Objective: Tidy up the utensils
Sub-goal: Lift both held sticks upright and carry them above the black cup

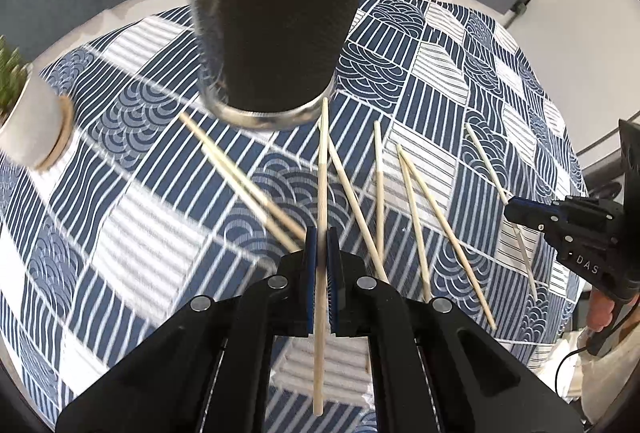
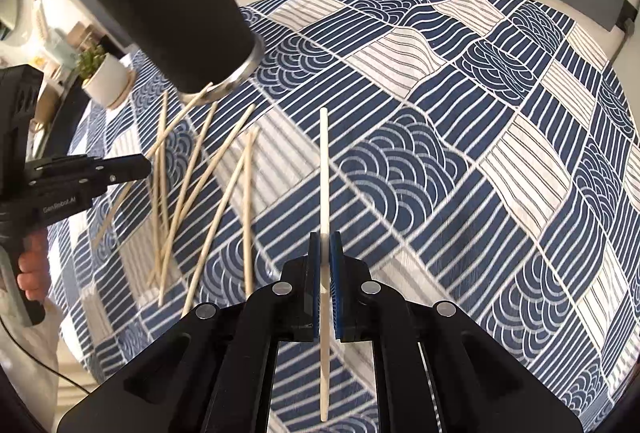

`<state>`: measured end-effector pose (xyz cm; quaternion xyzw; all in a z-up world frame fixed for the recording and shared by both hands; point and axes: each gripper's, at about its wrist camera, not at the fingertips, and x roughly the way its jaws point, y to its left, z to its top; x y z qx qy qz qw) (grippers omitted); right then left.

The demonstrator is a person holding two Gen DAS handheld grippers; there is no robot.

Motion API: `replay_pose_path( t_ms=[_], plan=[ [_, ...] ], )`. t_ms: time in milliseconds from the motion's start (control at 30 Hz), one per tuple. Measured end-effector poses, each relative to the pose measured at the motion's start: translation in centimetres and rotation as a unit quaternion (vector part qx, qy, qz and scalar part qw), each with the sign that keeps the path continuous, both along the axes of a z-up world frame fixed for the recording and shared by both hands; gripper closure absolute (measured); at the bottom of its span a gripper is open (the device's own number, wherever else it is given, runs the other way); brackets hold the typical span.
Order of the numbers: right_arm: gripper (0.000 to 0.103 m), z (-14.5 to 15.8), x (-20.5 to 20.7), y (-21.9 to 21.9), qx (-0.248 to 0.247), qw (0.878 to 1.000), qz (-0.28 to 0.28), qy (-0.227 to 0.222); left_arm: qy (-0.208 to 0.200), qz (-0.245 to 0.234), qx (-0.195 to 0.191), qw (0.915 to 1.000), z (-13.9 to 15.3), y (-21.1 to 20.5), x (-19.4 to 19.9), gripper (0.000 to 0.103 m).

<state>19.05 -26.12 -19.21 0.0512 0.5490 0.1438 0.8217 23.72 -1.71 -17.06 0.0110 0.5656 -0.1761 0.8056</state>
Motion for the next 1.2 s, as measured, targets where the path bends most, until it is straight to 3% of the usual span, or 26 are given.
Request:
replay_pose_path(
  t_ms=[667,1200],
  plan=[
    [0.098,4.3,-4.4,0.1,0.018,0.997,0.055,-0.048,-0.045,0.106,0.017,0.9932,4.9,4.9,-8.6,0.098],
    [0.098,12.8,-2.3,-0.4,0.023,0.988,0.053,-0.144,-0.127,0.142,0.029,0.9814,12.8,8.0,-7.8,0.098]
  ],
)
